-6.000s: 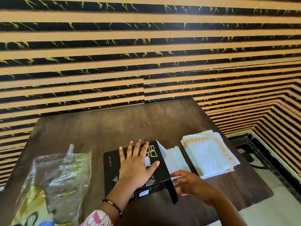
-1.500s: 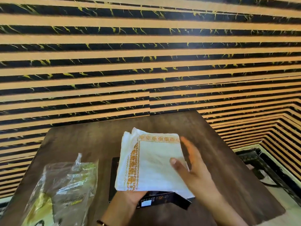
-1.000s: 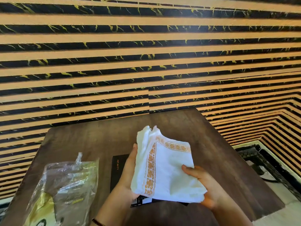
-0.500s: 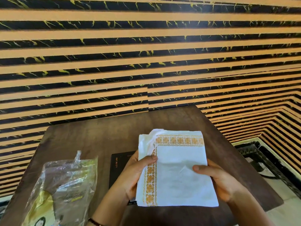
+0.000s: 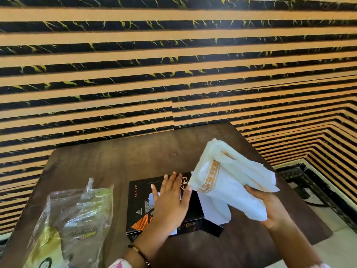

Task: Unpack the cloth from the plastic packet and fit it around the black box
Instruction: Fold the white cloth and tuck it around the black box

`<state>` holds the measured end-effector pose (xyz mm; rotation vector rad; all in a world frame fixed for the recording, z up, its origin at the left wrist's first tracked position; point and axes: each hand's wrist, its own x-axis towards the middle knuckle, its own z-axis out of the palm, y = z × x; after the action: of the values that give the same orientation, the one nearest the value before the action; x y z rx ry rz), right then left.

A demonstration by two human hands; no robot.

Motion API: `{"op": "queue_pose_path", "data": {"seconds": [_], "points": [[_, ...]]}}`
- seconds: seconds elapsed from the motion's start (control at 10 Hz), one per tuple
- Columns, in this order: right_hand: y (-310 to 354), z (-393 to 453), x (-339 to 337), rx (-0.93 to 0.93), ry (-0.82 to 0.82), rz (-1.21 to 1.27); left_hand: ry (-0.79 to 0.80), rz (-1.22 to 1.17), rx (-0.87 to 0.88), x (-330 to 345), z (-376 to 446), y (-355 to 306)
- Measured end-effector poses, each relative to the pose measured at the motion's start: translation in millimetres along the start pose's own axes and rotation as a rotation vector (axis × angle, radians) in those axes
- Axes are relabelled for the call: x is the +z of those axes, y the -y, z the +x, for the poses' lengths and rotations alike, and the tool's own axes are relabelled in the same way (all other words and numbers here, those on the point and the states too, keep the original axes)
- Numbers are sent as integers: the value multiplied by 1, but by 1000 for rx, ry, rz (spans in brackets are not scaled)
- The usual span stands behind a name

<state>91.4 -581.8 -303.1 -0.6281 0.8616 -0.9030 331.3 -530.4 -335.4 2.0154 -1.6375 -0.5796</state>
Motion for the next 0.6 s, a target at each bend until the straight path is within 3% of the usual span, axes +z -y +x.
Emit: {"op": "queue_pose_path", "data": {"seconds": [0.1,0.3,0.5,0.6], "points": [[-3,4,-11,-22,-1,43,61,362,97,5,9,12],[-24,1,-26,119,-22,-10,132,366,302,-21,35,43],[-46,12,-26,250,-83,-217,123,310,333,-24,38,53],[-48,17,-22,267,-18,-237,151,301,334,-25,36,53]]}}
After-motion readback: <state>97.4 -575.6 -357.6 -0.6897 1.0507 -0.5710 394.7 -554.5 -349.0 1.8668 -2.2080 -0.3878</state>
